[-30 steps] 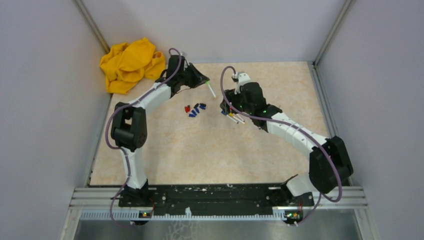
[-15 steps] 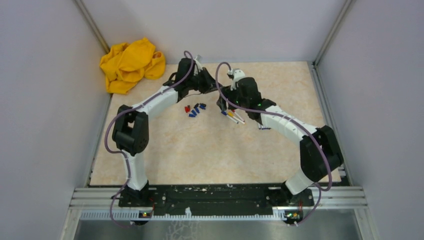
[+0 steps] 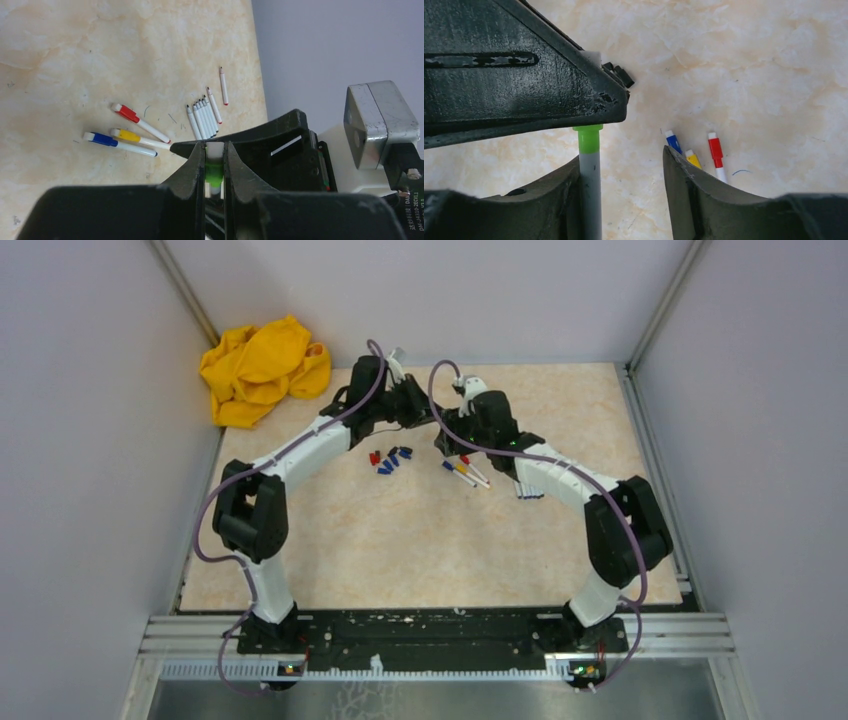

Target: Open the pen caps

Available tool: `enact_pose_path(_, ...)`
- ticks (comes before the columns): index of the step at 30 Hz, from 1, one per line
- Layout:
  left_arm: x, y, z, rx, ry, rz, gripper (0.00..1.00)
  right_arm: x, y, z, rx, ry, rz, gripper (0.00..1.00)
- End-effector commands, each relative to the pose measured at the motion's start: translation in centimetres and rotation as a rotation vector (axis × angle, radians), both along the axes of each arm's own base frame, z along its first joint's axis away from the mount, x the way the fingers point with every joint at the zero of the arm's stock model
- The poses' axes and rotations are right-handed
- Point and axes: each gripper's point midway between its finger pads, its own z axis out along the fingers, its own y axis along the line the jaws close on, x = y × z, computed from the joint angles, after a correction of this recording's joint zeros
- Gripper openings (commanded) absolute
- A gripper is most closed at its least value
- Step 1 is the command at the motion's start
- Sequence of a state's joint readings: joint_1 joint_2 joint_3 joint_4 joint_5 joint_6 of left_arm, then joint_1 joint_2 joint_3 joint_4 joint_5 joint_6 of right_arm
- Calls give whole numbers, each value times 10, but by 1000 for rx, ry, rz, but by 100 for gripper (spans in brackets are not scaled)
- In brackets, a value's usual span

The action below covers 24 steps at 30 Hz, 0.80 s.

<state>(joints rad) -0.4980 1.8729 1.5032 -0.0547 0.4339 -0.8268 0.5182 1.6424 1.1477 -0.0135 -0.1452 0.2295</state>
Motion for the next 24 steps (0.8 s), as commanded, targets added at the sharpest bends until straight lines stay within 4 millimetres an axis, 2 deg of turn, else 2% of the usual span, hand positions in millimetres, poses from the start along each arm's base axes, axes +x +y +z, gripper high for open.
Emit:
enact_pose_path(1,-10,-1,9,-6,-23,-26,0,18,9,33,74,-98,7,41)
enact_pose_path(3,-9,0,5,-2,-16,-20,0,17,9,34,79,-98,9,27)
enact_pose_path(5,-8,-1,0,5,-7,-18,0,17,9,37,83,-103,12,20)
enact_pose_path(8,-5,-1,-6,9,5,-13,0,18,9,39,84,-107,12,3)
enact_pose_path(9,-4,-1,-10,15,8,-8,0,17,10,39,84,-105,14,0)
enact_pose_path(11,-3,-1,-13,21,12,-5,0,18,10,39,81,-100,16,0)
enact_pose_path(12,-3,-1,-14,22,14,-6,0,17,10,39,81,-100,18,3)
enact_pose_path(15,-2,1,-17,36,16,6,0,17,10,41,82,-103,17,29)
enact_pose_path(18,0,4,-20,56,14,23,0,17,9,42,79,-104,15,41)
enact_pose_path(24,2,4,-25,74,16,30,0,16,8,47,81,-111,16,44)
